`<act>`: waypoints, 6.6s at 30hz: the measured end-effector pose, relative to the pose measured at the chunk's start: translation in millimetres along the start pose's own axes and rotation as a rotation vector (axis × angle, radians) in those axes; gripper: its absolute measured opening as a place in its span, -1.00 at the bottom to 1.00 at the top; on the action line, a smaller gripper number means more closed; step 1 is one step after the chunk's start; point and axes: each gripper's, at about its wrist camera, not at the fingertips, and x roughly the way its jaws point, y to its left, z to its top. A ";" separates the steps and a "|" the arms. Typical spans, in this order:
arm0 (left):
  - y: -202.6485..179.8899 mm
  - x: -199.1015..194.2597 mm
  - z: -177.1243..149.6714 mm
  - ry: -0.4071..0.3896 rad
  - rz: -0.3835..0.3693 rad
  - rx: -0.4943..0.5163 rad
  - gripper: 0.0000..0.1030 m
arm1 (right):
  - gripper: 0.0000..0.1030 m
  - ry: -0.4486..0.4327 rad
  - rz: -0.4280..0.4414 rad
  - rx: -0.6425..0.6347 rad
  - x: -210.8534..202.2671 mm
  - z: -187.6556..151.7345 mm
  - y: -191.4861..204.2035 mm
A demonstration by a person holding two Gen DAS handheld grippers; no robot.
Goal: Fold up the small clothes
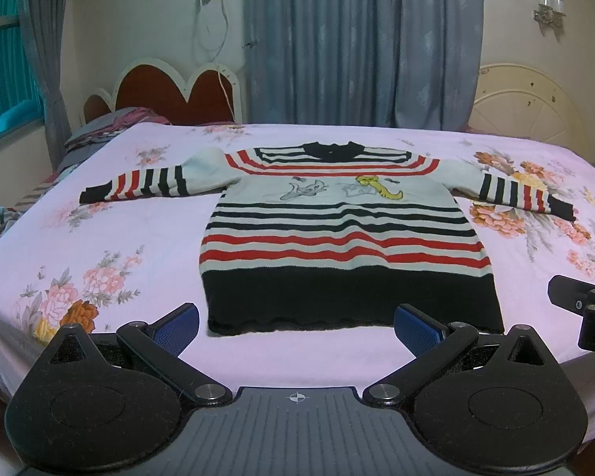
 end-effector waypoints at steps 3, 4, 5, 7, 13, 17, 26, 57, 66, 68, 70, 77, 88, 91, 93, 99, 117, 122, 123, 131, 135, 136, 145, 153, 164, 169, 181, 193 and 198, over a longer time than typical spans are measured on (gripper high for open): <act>-0.4 0.7 0.7 0.000 0.001 0.000 1.00 | 0.99 -0.001 -0.002 0.000 0.5 0.3 0.5; -0.3 0.7 0.6 0.000 0.002 -0.001 1.00 | 0.99 -0.001 -0.002 -0.001 0.4 0.4 0.6; -0.4 0.7 0.7 0.001 0.001 -0.001 1.00 | 0.99 0.000 -0.002 -0.001 0.5 0.6 0.6; 0.9 1.7 1.7 0.003 0.001 -0.002 1.00 | 0.99 0.000 -0.002 0.000 0.5 0.4 0.5; 2.8 5.1 4.2 0.005 0.000 -0.001 1.00 | 0.99 0.003 -0.006 0.000 2.3 0.8 1.8; 5.5 10.6 10.1 -0.003 0.001 0.007 1.00 | 0.99 0.004 -0.017 0.003 7.1 4.0 4.0; 16.6 56.4 47.9 0.014 -0.001 -0.027 1.00 | 0.99 -0.014 -0.087 0.029 34.4 23.6 0.8; -46.8 211.4 132.6 0.011 -0.178 0.004 1.00 | 0.77 -0.001 -0.332 0.185 175.9 82.1 -97.7; -108.2 255.9 165.6 0.047 -0.143 -0.003 1.00 | 0.45 0.037 -0.347 0.272 237.6 90.6 -180.4; -121.7 265.1 168.3 0.073 -0.140 -0.006 1.00 | 0.36 0.046 -0.350 0.316 249.7 87.0 -200.8; -135.7 272.5 168.5 0.096 -0.134 0.013 1.00 | 0.31 0.058 -0.353 0.367 261.2 82.0 -220.4; -176.6 287.0 166.7 0.152 -0.102 0.092 1.00 | 0.15 0.095 -0.324 0.595 299.3 56.4 -284.4; -204.0 301.3 178.7 0.166 -0.079 0.123 1.00 | 0.06 0.014 -0.194 0.951 335.6 27.7 -336.6; -202.5 304.3 182.6 0.164 -0.076 0.121 1.00 | -0.25 -0.004 -0.199 0.999 342.0 27.0 -339.4; -198.0 306.4 185.2 0.160 -0.071 0.113 1.00 | -0.39 -0.002 -0.219 1.010 345.4 27.5 -341.7; -168.2 317.0 193.8 0.147 -0.032 0.101 1.00 | -0.81 0.030 -0.265 0.947 353.0 36.3 -342.1; 35.2 372.4 192.8 0.157 -0.032 -0.135 0.99 | -0.87 0.042 0.148 0.191 414.0 168.1 -48.5; 76.2 377.1 184.5 0.156 -0.054 -0.177 0.99 | -0.87 0.099 0.253 0.059 436.9 162.7 49.2; 81.2 379.1 182.8 0.157 -0.054 -0.182 0.99 | -0.87 0.108 0.270 0.033 440.1 159.7 64.9; 94.6 388.5 175.3 0.155 -0.108 -0.206 0.99 | -0.15 0.113 0.317 -0.137 439.3 131.2 133.6; 73.6 401.1 182.8 0.144 -0.207 -0.216 0.99 | -0.37 0.045 0.298 -0.062 409.8 140.8 108.0; 62.9 407.8 185.8 0.149 -0.246 -0.220 0.99 | -0.51 0.030 0.278 -0.021 402.3 143.0 93.2; -9.4 467.1 198.8 0.280 -0.345 -0.248 0.26 | -0.68 -0.041 -0.059 0.284 370.2 154.3 -43.8; -10.9 460.1 217.8 0.173 -0.283 -0.166 -0.79 | -0.70 0.015 -0.149 0.475 367.3 129.9 -110.6; 18.8 453.3 207.4 0.152 -0.174 -0.092 -0.79 | -0.93 0.125 0.048 0.281 394.7 123.9 -61.8; 14.3 461.6 193.4 0.167 -0.148 -0.067 -0.78 | -1.00 0.238 0.016 0.126 416.4 122.2 -43.2; 14.2 458.5 191.8 0.160 -0.119 -0.074 -0.78 | -1.00 0.209 0.176 0.075 448.1 133.1 -14.8; 24.6 465.9 202.7 0.180 -0.105 -0.120 -0.60 | -0.64 0.115 0.122 0.264 475.4 185.1 -80.7; 23.8 472.7 199.9 0.175 -0.104 -0.157 -0.92 | -0.75 0.137 0.162 0.195 516.6 206.7 -83.1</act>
